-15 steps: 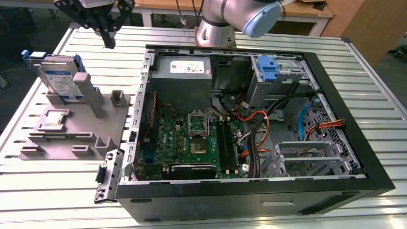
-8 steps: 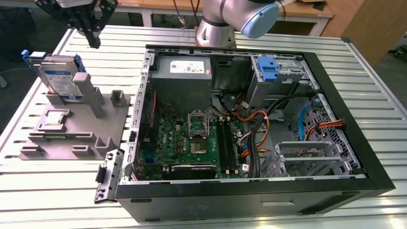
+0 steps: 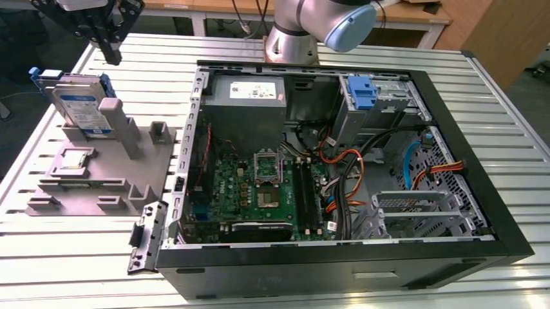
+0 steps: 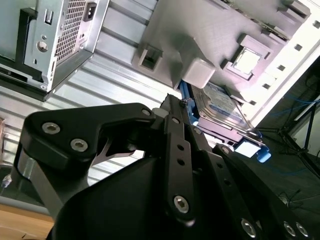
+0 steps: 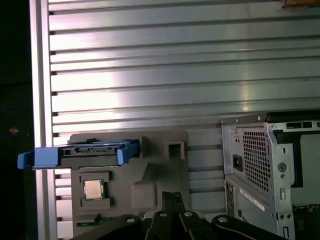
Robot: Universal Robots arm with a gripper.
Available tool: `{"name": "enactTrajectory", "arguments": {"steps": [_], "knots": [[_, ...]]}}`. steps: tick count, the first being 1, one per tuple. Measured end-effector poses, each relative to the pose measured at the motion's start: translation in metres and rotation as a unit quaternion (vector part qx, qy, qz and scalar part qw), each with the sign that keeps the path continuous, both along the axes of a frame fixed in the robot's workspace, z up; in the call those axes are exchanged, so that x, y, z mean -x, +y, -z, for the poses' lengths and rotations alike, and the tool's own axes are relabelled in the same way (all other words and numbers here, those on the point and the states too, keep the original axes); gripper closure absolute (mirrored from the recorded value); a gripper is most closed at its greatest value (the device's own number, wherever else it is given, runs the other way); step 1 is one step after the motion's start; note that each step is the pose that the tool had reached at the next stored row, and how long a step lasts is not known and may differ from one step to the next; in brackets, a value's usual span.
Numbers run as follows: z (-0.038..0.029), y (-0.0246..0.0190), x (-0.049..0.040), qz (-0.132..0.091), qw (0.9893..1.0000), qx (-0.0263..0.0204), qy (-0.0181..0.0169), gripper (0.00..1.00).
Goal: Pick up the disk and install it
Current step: 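Reach for the disk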
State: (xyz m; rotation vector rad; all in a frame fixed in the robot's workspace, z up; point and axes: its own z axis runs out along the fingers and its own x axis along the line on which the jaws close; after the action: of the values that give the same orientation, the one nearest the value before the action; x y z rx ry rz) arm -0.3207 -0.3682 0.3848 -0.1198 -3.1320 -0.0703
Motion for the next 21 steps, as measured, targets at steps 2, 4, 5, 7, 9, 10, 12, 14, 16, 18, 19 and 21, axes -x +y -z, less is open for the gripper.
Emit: {"name": "enactTrajectory", "arguments": {"steps": [2, 4, 5, 7, 9, 10, 12, 14, 16, 18, 19, 21], "knots": [[0.0002, 0.0000, 0.0030, 0.000, 1.0000, -0.0002, 0.0000, 0.90], [0.0005, 0.0000, 0.0053, 0.000, 1.0000, -0.0002, 0.0001, 0.90], [0.0006, 0.0000, 0.0063, 0.000, 1.0000, -0.0002, 0.0001, 0.90], [0.0007, 0.0000, 0.0078, 0.000, 1.0000, -0.0002, 0.0001, 0.90], [0.0008, 0.0000, 0.0079, 0.000, 1.0000, -0.0002, 0.0001, 0.90], [0.0007, 0.0000, 0.0080, 0.000, 1.0000, -0.0002, 0.0001, 0.90], [0.0007, 0.0000, 0.0082, 0.000, 1.0000, -0.0002, 0.0002, 0.90], [0.0007, 0.0000, 0.0083, 0.000, 1.0000, -0.0002, 0.0001, 0.90], [0.0008, 0.0000, 0.0086, 0.000, 1.0000, -0.0002, 0.0001, 0.90], [0.0007, 0.0000, 0.0092, 0.000, 1.0000, -0.0002, 0.0002, 0.90], [0.0008, 0.0000, 0.0096, 0.000, 1.0000, -0.0002, 0.0002, 0.90], [0.0008, 0.0000, 0.0108, 0.000, 1.0000, -0.0002, 0.0002, 0.90]]}}
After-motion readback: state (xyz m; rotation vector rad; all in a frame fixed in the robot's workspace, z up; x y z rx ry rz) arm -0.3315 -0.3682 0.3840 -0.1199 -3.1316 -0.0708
